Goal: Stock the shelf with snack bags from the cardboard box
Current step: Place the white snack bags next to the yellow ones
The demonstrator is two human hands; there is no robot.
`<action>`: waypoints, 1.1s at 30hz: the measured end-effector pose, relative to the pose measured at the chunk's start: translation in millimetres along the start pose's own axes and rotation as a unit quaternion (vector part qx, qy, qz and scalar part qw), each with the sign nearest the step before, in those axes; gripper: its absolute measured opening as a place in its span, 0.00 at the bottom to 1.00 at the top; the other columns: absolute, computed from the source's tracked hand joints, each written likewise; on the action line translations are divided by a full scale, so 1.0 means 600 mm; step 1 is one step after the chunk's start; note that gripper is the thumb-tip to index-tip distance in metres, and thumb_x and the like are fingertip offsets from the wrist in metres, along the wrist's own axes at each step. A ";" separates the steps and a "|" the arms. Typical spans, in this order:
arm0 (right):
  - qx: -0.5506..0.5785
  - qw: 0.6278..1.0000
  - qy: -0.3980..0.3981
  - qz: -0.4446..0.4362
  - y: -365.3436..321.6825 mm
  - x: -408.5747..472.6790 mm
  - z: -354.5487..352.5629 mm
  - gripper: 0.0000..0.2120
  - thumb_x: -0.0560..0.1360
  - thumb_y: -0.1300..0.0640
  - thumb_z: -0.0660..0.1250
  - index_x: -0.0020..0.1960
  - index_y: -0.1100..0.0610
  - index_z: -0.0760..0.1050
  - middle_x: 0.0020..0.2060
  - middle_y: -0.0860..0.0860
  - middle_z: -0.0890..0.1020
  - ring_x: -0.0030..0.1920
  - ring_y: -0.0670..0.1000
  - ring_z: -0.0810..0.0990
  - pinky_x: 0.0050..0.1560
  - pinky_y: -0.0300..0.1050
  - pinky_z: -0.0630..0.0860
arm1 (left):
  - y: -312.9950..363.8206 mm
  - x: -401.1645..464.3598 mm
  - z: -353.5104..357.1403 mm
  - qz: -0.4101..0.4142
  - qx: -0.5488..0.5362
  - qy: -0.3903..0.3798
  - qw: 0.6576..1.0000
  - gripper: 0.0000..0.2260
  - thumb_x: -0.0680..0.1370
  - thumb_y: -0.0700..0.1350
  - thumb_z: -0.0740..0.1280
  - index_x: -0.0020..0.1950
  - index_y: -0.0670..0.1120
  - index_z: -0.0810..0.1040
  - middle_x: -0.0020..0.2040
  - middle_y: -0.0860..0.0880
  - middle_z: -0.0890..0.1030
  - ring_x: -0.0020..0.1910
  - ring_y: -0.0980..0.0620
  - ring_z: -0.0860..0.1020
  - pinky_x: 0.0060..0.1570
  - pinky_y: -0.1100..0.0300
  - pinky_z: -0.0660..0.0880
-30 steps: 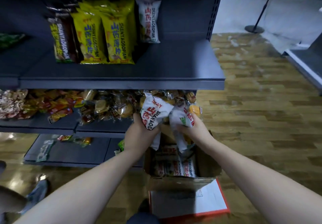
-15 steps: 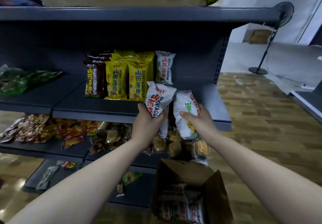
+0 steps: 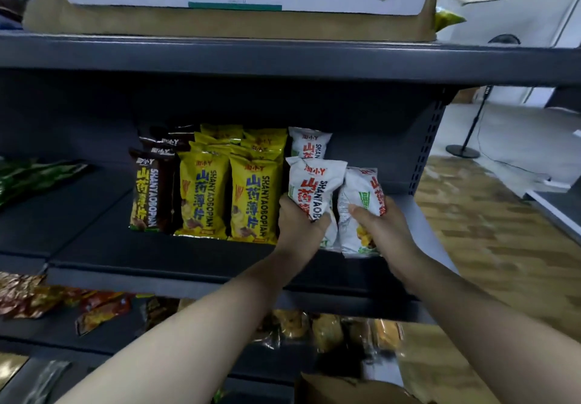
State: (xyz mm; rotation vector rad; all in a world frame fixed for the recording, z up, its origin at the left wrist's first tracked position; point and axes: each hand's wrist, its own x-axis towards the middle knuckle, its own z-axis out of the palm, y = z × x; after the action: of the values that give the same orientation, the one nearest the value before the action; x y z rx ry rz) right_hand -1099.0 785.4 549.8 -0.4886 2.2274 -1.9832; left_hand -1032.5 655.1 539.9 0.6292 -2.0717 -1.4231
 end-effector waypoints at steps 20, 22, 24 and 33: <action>-0.020 0.993 0.118 -0.018 0.035 0.159 0.033 0.11 0.76 0.58 0.68 0.55 0.56 0.69 0.42 0.42 0.77 0.42 0.42 0.76 0.43 0.37 0.71 | -0.045 0.178 0.109 -0.037 0.220 0.151 0.963 0.32 0.75 0.51 0.67 0.72 0.36 0.59 0.66 0.37 0.67 0.67 0.40 0.66 0.65 0.51 0.64; -0.017 0.993 0.115 -0.019 0.037 0.167 0.038 0.11 0.76 0.58 0.68 0.55 0.57 0.69 0.41 0.43 0.77 0.40 0.40 0.76 0.35 0.30 0.71 | -0.049 0.190 0.117 -0.032 0.239 0.178 0.954 0.34 0.70 0.50 0.73 0.68 0.34 0.65 0.59 0.35 0.73 0.60 0.39 0.73 0.58 0.51 0.72; -0.010 0.993 0.114 -0.016 0.039 0.172 0.043 0.11 0.76 0.59 0.68 0.55 0.58 0.70 0.42 0.44 0.78 0.40 0.40 0.76 0.32 0.28 0.71 | -0.047 0.195 0.119 -0.033 0.252 0.182 0.950 0.36 0.60 0.51 0.79 0.61 0.34 0.73 0.49 0.36 0.78 0.48 0.39 0.79 0.45 0.54 0.78; -0.033 0.995 0.098 -0.015 0.047 0.177 0.062 0.13 0.75 0.57 0.70 0.56 0.59 0.71 0.46 0.48 0.81 0.46 0.48 0.80 0.47 0.44 0.76 | -0.067 0.177 0.125 -0.061 0.273 0.084 0.957 0.48 0.71 0.54 0.72 0.75 0.34 0.45 0.71 0.36 0.61 0.71 0.41 0.62 0.69 0.55 0.60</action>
State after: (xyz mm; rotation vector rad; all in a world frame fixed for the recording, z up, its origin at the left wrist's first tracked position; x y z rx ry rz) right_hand -1192.3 719.0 530.1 -0.3502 2.4199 -2.0608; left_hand -1158.2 624.8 498.3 1.0698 -2.3215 -0.8063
